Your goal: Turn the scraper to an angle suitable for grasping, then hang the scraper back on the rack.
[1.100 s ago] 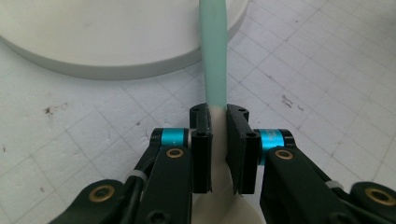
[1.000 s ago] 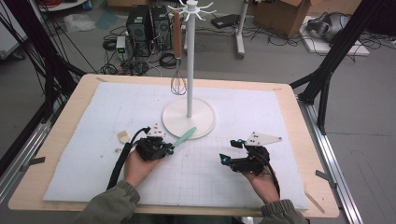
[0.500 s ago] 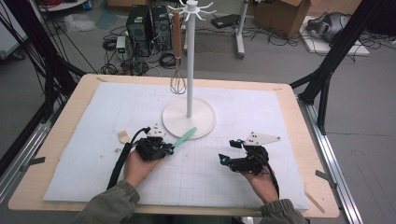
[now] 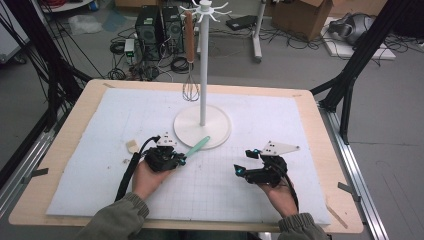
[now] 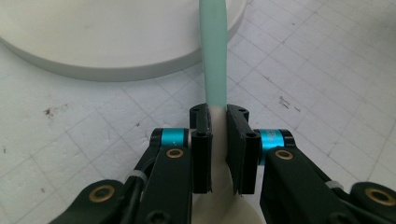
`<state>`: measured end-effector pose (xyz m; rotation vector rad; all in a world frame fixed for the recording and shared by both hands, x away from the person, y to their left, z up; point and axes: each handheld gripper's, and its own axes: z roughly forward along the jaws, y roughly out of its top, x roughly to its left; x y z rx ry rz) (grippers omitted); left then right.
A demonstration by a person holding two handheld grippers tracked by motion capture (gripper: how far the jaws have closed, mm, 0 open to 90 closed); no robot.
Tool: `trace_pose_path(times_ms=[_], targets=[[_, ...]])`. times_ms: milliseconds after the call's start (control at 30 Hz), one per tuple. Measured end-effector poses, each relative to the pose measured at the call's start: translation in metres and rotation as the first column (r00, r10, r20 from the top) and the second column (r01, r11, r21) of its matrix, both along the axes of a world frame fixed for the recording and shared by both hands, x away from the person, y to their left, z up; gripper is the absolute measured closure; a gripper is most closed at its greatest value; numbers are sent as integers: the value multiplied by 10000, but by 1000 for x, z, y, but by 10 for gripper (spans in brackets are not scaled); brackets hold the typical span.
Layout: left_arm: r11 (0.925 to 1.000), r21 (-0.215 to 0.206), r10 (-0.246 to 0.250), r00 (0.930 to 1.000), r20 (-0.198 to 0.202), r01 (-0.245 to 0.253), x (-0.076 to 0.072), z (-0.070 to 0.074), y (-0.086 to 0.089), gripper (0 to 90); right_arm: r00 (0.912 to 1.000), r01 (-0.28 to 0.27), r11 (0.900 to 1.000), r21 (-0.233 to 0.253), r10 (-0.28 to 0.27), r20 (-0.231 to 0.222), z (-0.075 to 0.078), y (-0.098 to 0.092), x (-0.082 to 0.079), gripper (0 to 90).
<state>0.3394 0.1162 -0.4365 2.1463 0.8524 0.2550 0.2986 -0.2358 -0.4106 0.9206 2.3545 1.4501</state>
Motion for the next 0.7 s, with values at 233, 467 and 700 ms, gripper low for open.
trace_pose_path(times_ms=[233,467,700], targets=[[9999,-122,-67,10000,-26,66,1,-1,1,803,9999,85,9999,-64,-86,-135,-2,1,3,267],[9997,-186,-154,9998,88,156,-4,5,1,804,9999,-96,10000,22,96,-94,0,5,0,267],[9988,-341,-355,9991,249,364,-9,15,7,804,9989,-439,9990,71,440,-147,5,17,-1,267]])
